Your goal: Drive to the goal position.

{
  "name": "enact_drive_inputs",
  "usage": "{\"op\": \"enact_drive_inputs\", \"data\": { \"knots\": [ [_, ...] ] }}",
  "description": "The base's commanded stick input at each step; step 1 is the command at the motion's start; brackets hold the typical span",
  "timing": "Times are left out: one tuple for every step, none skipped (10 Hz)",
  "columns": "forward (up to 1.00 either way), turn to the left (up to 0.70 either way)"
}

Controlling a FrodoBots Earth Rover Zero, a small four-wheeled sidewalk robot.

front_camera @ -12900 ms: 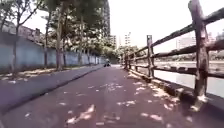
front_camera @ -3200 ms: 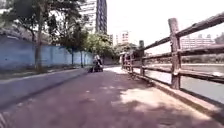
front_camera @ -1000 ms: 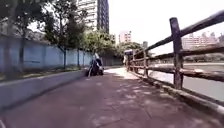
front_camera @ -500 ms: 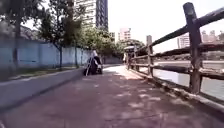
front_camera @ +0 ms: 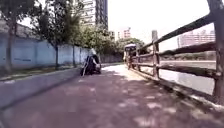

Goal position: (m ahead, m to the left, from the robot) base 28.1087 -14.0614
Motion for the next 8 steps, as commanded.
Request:
{"op": "enact_drive_inputs", "data": {
  "knots": [
    [0.92, 0.01],
    [0.92, 0.01],
    [0.92, 0.01],
    [0.92, -0.01],
    [0.92, -0.05],
    [0.92, -0.11],
    [0.92, -0.07],
    [0.92, -0.04]
  ]
}}
